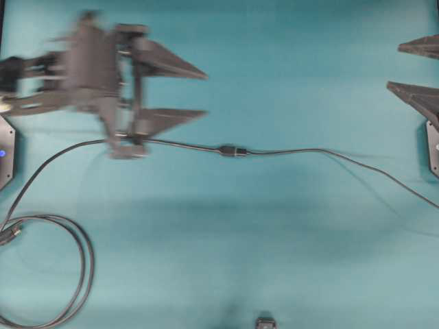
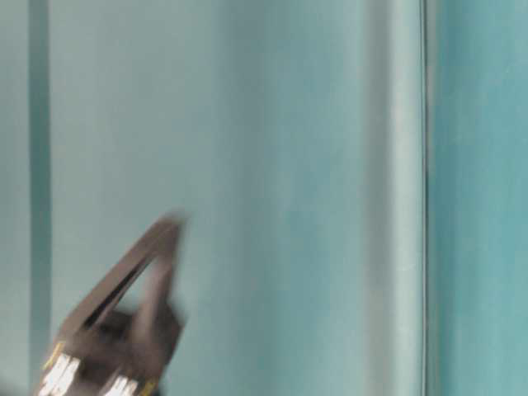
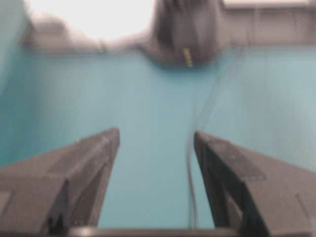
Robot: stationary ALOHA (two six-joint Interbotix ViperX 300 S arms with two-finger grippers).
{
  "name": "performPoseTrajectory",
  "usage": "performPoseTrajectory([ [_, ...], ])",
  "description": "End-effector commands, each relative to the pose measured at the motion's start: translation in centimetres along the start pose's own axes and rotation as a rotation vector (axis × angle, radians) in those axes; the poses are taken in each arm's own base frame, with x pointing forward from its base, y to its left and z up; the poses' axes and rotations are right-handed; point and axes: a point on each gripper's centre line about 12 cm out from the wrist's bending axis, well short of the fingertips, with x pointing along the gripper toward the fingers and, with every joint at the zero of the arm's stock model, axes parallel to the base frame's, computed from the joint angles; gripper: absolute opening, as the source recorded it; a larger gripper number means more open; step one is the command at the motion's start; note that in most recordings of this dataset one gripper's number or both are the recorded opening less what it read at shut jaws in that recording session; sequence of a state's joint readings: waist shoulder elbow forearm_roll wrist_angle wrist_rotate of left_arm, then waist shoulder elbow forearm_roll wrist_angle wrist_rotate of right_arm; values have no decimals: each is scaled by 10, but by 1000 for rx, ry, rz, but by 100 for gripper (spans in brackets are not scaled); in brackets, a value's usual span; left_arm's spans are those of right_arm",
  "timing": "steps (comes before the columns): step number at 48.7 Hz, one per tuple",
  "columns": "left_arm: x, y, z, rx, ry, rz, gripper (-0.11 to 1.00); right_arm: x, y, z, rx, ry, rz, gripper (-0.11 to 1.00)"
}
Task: Insert the USB using both arms.
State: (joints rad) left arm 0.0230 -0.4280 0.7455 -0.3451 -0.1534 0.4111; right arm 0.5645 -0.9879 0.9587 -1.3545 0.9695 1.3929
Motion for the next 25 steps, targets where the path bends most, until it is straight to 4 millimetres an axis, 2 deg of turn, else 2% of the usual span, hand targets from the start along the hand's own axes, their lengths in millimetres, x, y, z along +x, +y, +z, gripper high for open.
performPoseTrajectory([
  [1, -33, 0, 14, -15, -122, 13, 78, 2, -5, 7, -17, -36, -31, 69],
  [7, -75, 0, 11, -22, -173, 2, 77, 7, -15, 3, -49, -46, -94, 69],
  [15, -117, 5, 7, -26, -263, 18, 77, 12, -28, -7, -56, -31, -149, 69],
  [20, -132, 9, -6, -27, -274, 37, 77, 15, -36, -15, -55, -22, -166, 69],
  [25, -134, 10, -20, -24, -254, 48, 77, 18, -42, -19, -50, -24, -166, 69],
])
